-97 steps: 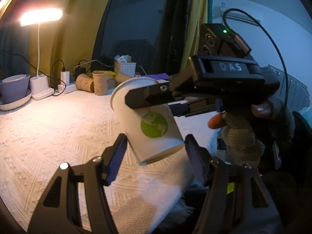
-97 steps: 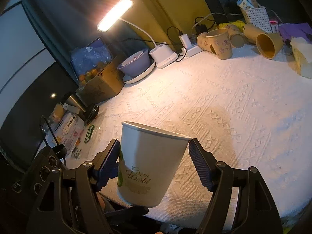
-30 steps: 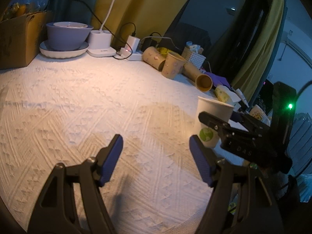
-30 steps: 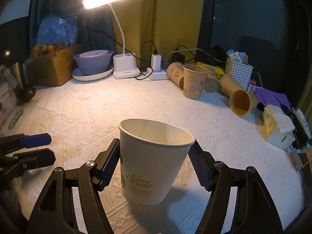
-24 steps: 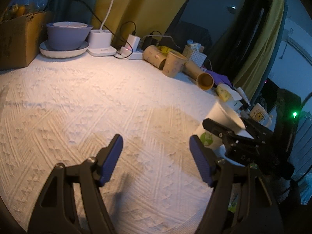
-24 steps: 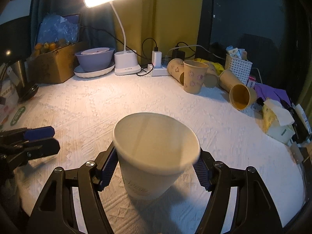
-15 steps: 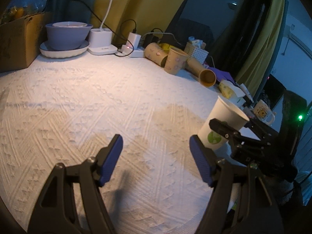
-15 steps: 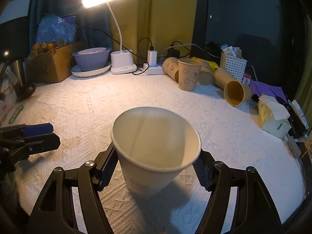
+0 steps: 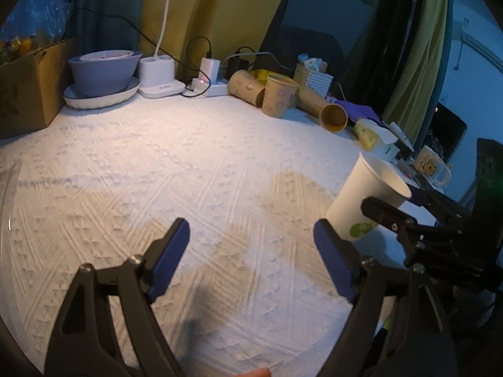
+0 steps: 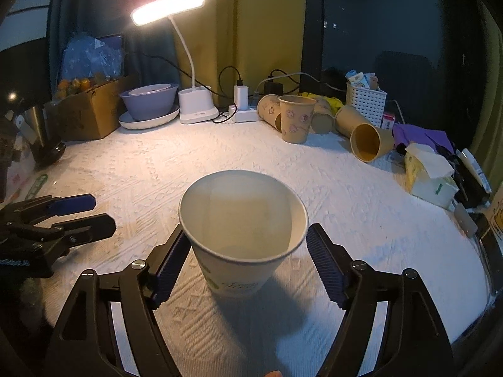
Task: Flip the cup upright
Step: 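Rotate the white cup rim-up and lower it onto the table with the right gripper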
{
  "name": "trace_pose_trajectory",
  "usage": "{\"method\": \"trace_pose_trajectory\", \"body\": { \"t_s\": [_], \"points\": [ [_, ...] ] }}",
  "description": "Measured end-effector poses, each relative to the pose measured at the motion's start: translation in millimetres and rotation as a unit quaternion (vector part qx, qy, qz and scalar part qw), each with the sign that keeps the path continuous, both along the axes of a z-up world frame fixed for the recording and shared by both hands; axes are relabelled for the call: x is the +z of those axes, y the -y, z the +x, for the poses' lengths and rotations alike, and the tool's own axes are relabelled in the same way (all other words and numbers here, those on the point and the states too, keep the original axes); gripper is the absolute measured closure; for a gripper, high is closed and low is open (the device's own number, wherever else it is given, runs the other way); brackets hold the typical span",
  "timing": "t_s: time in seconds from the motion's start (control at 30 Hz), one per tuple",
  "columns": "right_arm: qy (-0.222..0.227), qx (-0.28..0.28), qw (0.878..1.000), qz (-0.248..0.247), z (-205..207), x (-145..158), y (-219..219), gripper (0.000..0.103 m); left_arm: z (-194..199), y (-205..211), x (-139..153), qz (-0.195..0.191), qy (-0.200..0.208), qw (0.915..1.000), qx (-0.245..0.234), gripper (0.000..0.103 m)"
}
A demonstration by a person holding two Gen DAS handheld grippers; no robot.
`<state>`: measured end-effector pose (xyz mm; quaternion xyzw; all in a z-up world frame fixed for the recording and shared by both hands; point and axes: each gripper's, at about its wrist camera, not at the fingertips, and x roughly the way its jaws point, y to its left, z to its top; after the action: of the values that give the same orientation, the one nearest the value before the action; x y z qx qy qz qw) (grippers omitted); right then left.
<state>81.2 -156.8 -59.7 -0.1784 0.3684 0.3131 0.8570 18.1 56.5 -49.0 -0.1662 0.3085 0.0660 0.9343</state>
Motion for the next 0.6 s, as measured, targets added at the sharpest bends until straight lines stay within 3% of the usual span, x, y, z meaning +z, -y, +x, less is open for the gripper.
{"method": "trace_pose_trajectory", "body": {
  "t_s": [0.43, 0.5, 0.6],
  "points": [
    [0.000, -0.005, 1.000, 0.017, -15.5, 16.9, 16.9, 0.023, -7.8, 25.2, 16.6, 0.025, 0.014, 0.9994, -0.019, 0.020],
    [0.001, -0.006, 1.000, 0.021, -18.0, 22.2, 18.9, 0.023, -8.7, 28.1, 20.4, 0.030, 0.017, 0.9992, -0.019, 0.008],
    [0.001, -0.006, 1.000, 0.029, -21.7, 29.7, 22.5, 0.019, -10.5, 30.6, 26.2, 0.034, 0.024, 0.9989, -0.021, 0.007]
  ]
}}
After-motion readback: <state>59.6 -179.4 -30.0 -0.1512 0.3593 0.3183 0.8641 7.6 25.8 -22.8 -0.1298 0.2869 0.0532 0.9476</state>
